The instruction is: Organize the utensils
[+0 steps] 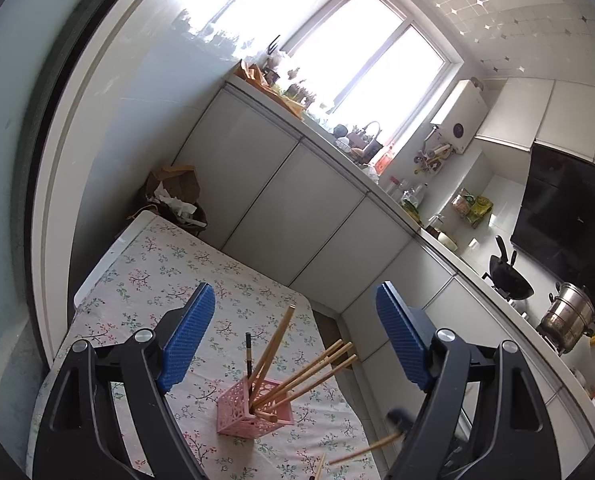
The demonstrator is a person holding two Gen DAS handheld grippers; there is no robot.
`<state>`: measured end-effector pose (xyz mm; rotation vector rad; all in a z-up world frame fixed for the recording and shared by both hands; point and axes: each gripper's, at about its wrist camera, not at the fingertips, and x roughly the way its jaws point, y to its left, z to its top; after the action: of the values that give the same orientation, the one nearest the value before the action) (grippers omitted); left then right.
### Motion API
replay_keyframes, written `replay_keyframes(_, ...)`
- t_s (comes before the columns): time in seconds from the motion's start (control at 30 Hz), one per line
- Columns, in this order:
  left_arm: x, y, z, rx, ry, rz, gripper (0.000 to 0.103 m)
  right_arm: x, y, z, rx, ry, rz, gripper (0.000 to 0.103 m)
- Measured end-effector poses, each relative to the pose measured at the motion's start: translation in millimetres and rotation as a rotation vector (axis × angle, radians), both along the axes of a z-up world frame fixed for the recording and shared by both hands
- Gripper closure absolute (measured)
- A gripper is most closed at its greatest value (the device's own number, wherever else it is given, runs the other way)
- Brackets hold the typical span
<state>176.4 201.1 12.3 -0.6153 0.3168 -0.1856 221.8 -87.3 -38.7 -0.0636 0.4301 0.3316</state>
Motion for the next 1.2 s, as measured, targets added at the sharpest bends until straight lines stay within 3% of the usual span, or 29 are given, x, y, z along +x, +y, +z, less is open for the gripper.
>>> replay_keyframes(0.13, 0.6, 1.2, 0.0, 0.012, 0.0, -0.005, 0.025, 16.8, 23.7, 30.0, 0.06, -0.073, -0.034, 0.097)
replay_keyframes(0.27, 2.3, 11.0, -3.6, 0.0, 0.009, 0.008, 0.025, 39.8, 41.7, 36.6, 0.106, -0.073, -0.043, 0.097)
replay_keyframes(0.63, 7.1, 29.7, -12.1, -0.034, 0.043, 0.033, 0.025, 72.4, 59.6, -5.6, 0.101, 0.014, -0.059, 0.097)
replay_keyframes(0.9, 9.4, 24.8, -10.2, -0.02, 0.053, 0.016, 0.025, 68.1, 65.7, -15.1, 0.088, 0.034, -0.031, 0.095)
replay_keyframes(0.93, 9.2, 24.0, -9.8, -0.019, 0.053, 0.015, 0.025, 66.5, 65.9, -13.1, 0.086, 0.028, -0.03, 0.09)
replay_keyframes(1.07, 6.4, 19.7, -6.0, -0.008, 0.045, 0.009, 0.024, 53.0, 55.6, 2.1, 0.122, -0.03, -0.08, 0.049)
replay_keyframes(1.2, 4.0, 14.0, -2.5, 0.001, 0.037, -0.006, 0.024, 40.3, 30.4, 16.7, 0.17, -0.046, -0.155, 0.038)
